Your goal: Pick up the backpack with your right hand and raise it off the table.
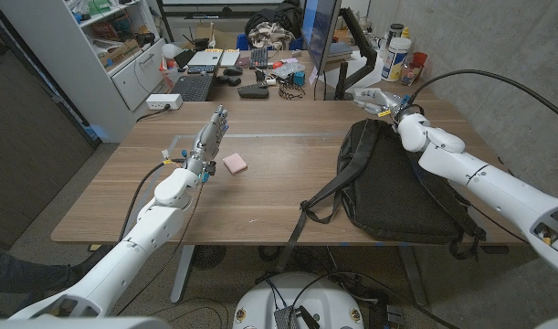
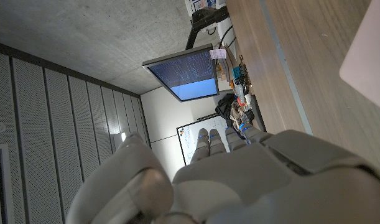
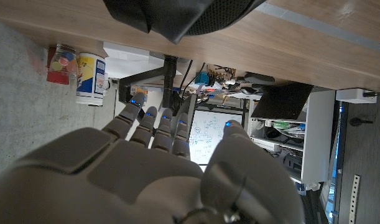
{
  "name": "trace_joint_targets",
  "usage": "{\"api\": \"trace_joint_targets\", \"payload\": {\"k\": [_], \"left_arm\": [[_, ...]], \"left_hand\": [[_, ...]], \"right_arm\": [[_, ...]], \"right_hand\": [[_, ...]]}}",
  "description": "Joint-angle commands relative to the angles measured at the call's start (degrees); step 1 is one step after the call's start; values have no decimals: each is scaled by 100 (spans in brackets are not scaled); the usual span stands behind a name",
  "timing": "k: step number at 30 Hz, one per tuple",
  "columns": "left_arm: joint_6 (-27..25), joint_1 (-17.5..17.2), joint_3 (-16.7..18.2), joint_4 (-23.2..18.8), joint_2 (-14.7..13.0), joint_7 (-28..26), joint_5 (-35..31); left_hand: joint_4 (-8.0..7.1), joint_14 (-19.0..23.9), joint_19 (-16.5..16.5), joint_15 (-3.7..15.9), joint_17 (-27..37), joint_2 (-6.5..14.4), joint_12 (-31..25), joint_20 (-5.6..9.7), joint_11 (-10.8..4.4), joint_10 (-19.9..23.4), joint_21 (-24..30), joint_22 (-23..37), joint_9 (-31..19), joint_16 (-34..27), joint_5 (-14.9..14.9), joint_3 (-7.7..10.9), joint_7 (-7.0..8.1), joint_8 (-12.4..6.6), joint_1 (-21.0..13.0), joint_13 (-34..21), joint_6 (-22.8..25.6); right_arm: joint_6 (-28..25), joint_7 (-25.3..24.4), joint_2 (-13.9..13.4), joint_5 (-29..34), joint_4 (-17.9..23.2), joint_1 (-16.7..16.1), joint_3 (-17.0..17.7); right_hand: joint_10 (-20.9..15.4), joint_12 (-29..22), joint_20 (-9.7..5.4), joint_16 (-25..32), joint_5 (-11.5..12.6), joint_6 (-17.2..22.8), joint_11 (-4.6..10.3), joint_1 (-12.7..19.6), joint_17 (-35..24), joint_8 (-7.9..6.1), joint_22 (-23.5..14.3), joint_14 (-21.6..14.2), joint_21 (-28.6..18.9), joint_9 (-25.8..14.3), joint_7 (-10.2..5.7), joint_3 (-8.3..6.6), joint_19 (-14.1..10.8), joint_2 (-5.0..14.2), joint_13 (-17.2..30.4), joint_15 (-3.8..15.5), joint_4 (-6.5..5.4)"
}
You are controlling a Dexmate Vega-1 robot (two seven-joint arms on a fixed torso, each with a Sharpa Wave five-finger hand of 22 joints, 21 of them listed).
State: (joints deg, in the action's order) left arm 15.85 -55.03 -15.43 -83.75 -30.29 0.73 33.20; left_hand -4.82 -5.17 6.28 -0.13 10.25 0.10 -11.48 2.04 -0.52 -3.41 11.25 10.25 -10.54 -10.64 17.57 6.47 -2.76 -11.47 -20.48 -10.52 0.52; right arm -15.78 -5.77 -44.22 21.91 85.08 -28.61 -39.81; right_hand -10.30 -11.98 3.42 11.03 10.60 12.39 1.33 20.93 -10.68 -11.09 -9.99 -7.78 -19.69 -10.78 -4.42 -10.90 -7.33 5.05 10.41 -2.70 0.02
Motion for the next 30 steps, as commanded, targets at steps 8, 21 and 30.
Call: {"api": "trace_joint_targets", "payload": {"k": [8,21,30], "left_arm": [[-37,-67,38,-70,-40,-54,20],[-32,-21,34,14,-26,-35,23],[-23,2,37,85,-4,-17,47]], "left_hand": [[16,43,24,1,28,19,-26,54,-26,-8,26,10,-7,-35,-9,-28,-10,-22,-48,-34,38],[19,46,22,12,28,36,-30,33,-40,9,27,11,-8,-31,-20,-33,-3,-22,-60,-34,60],[21,47,26,16,29,49,-30,-36,-46,14,26,12,-9,-29,-29,-36,-1,-19,-68,-35,66]], "right_arm": [[-304,317,30,334,-126,282,-290],[-522,613,91,463,-300,473,-441],[-607,827,103,481,-415,589,-523]], "right_hand": [[7,-3,270,-14,-4,13,64,36,-4,6,-20,25,109,-18,-112,10,63,-36,23,-31,43],[76,9,755,-32,27,44,63,138,10,-15,-18,74,217,-16,-324,100,25,-312,35,-91,211],[127,18,868,-35,49,11,66,171,12,-6,-19,92,255,-16,-342,149,-13,-437,39,-192,275]]}}
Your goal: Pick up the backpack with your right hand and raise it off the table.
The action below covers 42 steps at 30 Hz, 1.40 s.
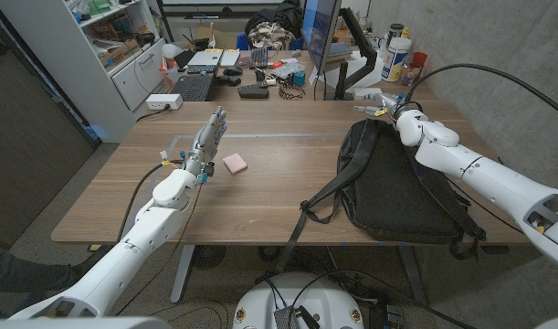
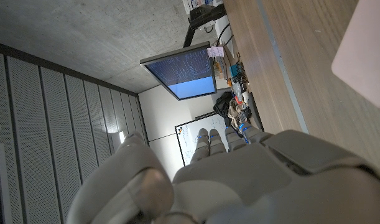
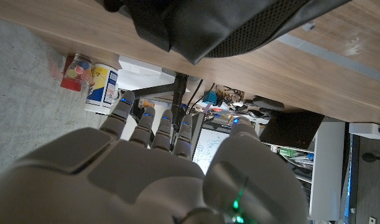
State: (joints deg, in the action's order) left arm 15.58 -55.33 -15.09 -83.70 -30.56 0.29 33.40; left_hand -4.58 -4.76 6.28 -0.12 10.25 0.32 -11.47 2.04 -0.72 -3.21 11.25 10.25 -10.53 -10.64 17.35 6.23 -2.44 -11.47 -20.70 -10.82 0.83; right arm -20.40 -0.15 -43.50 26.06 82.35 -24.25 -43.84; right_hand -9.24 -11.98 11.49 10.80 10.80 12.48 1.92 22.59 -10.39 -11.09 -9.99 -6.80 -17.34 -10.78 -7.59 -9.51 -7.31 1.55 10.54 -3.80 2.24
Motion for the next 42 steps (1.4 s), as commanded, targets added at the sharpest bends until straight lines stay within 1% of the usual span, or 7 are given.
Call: {"api": "trace_joint_targets", "payload": {"k": [1,7,12,13,20,31,42], "left_arm": [[6,38,2,93,27,39,37],[-20,91,-29,154,49,54,25],[-49,144,-59,197,62,82,17],[-57,150,-65,199,61,82,11],[-107,165,-74,174,54,57,-7],[-156,241,-122,247,108,61,-15],[-122,300,-147,358,166,115,-6]], "left_hand": [[-4,7,25,12,29,27,-29,-36,-28,-7,26,12,-10,-30,-7,-12,-32,-18,-46,-5,33],[-3,8,26,13,29,33,-29,-52,-26,-6,27,13,-10,-29,-10,-13,-30,-16,-49,-5,34],[-2,9,31,8,29,39,-28,-69,-34,-4,25,13,-11,-28,-15,-14,-29,-15,-54,-6,36],[-2,8,28,9,29,40,-29,-66,-35,-3,26,13,-11,-28,-15,-14,-28,-15,-54,-6,37],[-1,7,38,1,29,48,-28,-103,-44,-3,23,14,-11,-27,-21,-16,-27,-14,-59,-6,42],[-2,23,41,-29,30,60,-26,-130,-42,-4,23,15,-12,-32,-28,-18,-35,-15,-63,-7,52],[-3,34,40,-49,32,72,-28,-149,-29,5,25,16,-13,-34,-38,-24,-35,-14,-66,-8,63]], "right_arm": [[-167,297,33,67,-150,166,-130],[-153,361,44,43,-229,209,-159],[-78,348,67,-14,-310,217,-165],[-98,341,76,-11,-315,216,-168],[-27,495,68,10,-435,299,-266],[-25,741,85,99,-559,400,-422],[-117,1082,114,251,-741,565,-604]], "right_hand": [[45,26,62,-13,34,-21,6,17,-17,2,-19,0,22,-16,-23,16,-33,-105,26,-88,66],[110,39,65,-17,77,-154,-9,118,-12,35,-20,25,42,-17,9,21,-103,-179,29,-112,152],[190,53,60,-12,131,-244,-38,231,-10,43,-23,29,38,-19,13,22,-236,-250,32,-112,241],[226,58,62,-11,151,-306,-82,256,-10,53,-25,34,32,-19,27,40,-312,-302,33,-111,271],[335,73,80,-29,211,-473,-123,324,-12,73,-26,109,47,-22,83,85,-432,-425,37,-137,344],[506,103,89,-44,279,-612,-175,402,-15,72,-26,203,93,-26,106,118,-480,-521,40,-162,408],[531,93,91,-43,309,-593,-173,444,-16,44,-26,235,124,-28,85,118,-480,-529,41,-179,428]]}}
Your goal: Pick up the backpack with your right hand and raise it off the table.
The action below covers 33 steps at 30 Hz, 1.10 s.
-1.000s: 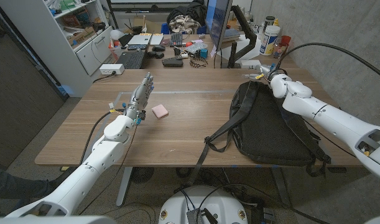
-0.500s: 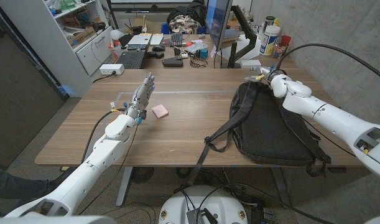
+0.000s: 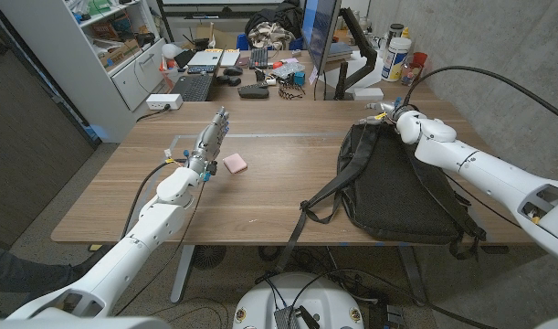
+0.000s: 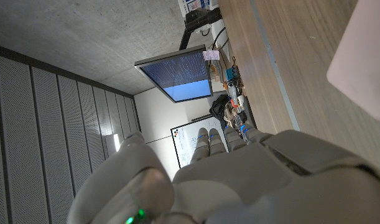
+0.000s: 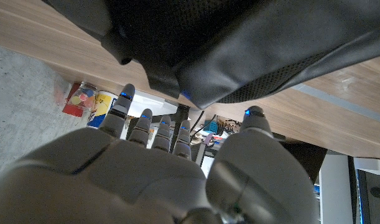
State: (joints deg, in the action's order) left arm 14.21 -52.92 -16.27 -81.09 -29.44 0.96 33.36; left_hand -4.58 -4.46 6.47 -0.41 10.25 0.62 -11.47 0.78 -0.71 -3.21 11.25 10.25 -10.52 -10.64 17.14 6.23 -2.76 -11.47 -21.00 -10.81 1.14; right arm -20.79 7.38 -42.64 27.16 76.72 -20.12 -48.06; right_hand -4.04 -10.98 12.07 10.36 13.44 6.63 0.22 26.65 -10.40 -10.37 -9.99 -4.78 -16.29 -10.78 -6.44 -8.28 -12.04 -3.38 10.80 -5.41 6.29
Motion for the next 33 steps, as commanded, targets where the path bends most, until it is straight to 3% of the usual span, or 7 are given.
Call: {"api": "trace_joint_targets", "payload": {"k": [1,4,13,16,22,29,33], "left_arm": [[15,60,-28,106,62,45,3],[32,73,-30,160,88,65,21],[94,139,-48,335,179,162,77],[108,154,-48,359,206,171,92],[126,163,-41,366,234,175,113],[118,134,-23,317,238,109,111],[108,113,-16,289,234,78,109]], "left_hand": [[-3,6,20,-17,33,44,-27,-24,-30,4,26,17,-14,-35,-18,-25,-3,-14,-36,-9,34],[-4,10,20,-23,33,46,-28,-33,-32,6,26,17,-14,-36,-20,-27,-4,-14,-36,-10,36],[-8,12,21,-30,36,54,-33,-107,-35,22,27,18,-15,-36,-28,-34,-2,-17,-33,-11,51],[-11,9,18,-33,37,58,-35,-128,-43,29,29,19,-15,-34,-33,-38,3,-20,-30,-11,64],[-21,11,-24,-21,42,69,-38,-324,-66,46,47,22,-17,-35,-47,-53,14,-26,-18,-13,96],[-25,15,-29,-20,43,73,-38,-326,-70,49,49,23,-18,-36,-53,-59,10,-27,-14,-14,108],[-28,17,-33,-19,44,75,-39,-339,-76,52,51,23,-18,-37,-55,-63,11,-27,-11,-14,112]], "right_arm": [[-100,395,34,153,-201,175,-208],[-158,583,48,244,-247,248,-312],[-251,909,122,386,-360,393,-479],[-314,1001,192,434,-429,466,-534],[-371,1039,335,473,-594,576,-605],[-234,823,412,351,-695,567,-542],[-25,656,435,258,-772,554,-504]], "right_hand": [[14,-8,33,1,49,-6,-2,46,-15,-31,-27,36,22,-28,-35,-10,-7,-26,14,-15,24],[40,-39,28,20,73,-35,-1,342,-22,-61,-30,77,93,-32,-34,-211,-15,282,14,-24,89],[122,-58,24,32,-16,-140,-22,916,-14,-72,-34,120,197,-31,-33,-559,-57,655,11,-54,268],[140,-74,6,49,14,-154,-48,1212,-5,-87,-47,78,154,-29,-24,-742,-313,797,13,-53,338],[34,-206,-106,135,144,6,-109,1995,-52,-158,-30,-377,-328,-48,-134,-1144,-2234,687,77,99,356],[-780,-661,-839,429,371,863,-100,2368,-244,-435,-22,-1379,-524,-199,-306,-1461,-3499,801,277,557,273],[-1328,-1001,-1303,648,535,1422,30,2525,-416,-700,-22,-1896,-535,-368,-377,-1603,-3823,955,459,827,263]]}}
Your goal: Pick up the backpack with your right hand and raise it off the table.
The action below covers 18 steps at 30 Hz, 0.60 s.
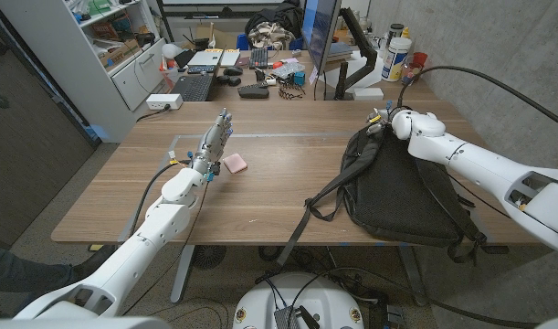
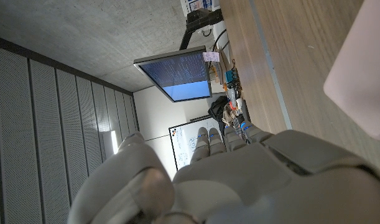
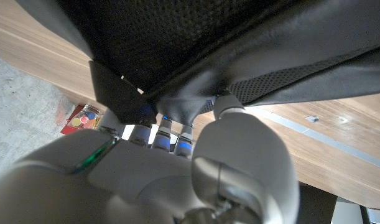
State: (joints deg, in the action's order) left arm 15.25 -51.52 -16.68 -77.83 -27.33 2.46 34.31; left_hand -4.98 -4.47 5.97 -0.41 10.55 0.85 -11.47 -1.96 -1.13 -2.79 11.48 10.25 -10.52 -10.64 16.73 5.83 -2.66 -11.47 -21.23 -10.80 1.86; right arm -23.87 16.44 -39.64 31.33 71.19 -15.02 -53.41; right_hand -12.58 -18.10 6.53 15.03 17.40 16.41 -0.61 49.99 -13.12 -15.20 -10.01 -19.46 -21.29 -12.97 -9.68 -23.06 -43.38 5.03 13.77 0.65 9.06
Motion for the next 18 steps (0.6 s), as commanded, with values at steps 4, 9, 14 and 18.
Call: {"api": "trace_joint_targets", "payload": {"k": [4,9,14,18], "left_arm": [[0,-34,30,-41,31,-80,28],[16,-21,35,-24,46,-67,46],[-8,-4,29,-31,34,-58,45],[-38,-11,36,-55,20,-73,51]], "left_hand": [[9,20,30,-20,15,54,-38,-70,-40,11,23,24,-19,-38,-19,-28,0,-31,15,-16,54],[7,19,34,-21,16,56,-39,-65,-42,17,21,24,-20,-38,-22,-33,0,-37,19,-16,75],[3,30,35,-18,18,60,-40,-66,-55,22,21,24,-20,-42,-27,-39,1,-38,23,-17,86],[2,32,30,-11,18,61,-39,-74,-53,20,23,25,-21,-42,-29,-41,2,-38,24,-17,88]], "right_arm": [[449,-455,164,-242,-256,-1,81],[630,-698,179,-332,-293,-59,148],[692,-814,206,-392,-350,-79,182],[720,-903,218,-433,-380,-105,206]], "right_hand": [[-871,-595,-1133,401,284,1075,225,329,-377,-601,-33,-871,-23,-417,-71,-204,-905,213,409,447,-23],[-1649,-1179,-1471,888,474,1787,515,562,-887,-1295,-86,-1637,-74,-960,-61,-126,-1094,260,954,962,-15],[-1884,-1616,-1648,1115,570,2080,648,868,-1331,-1830,-133,-1969,-181,-1455,-38,-36,-1190,289,1505,1119,29],[-1835,-2069,-1751,1309,681,2072,725,1273,-1975,-2368,-215,-2002,-357,-2112,-23,135,-1233,318,2246,1197,26]]}}
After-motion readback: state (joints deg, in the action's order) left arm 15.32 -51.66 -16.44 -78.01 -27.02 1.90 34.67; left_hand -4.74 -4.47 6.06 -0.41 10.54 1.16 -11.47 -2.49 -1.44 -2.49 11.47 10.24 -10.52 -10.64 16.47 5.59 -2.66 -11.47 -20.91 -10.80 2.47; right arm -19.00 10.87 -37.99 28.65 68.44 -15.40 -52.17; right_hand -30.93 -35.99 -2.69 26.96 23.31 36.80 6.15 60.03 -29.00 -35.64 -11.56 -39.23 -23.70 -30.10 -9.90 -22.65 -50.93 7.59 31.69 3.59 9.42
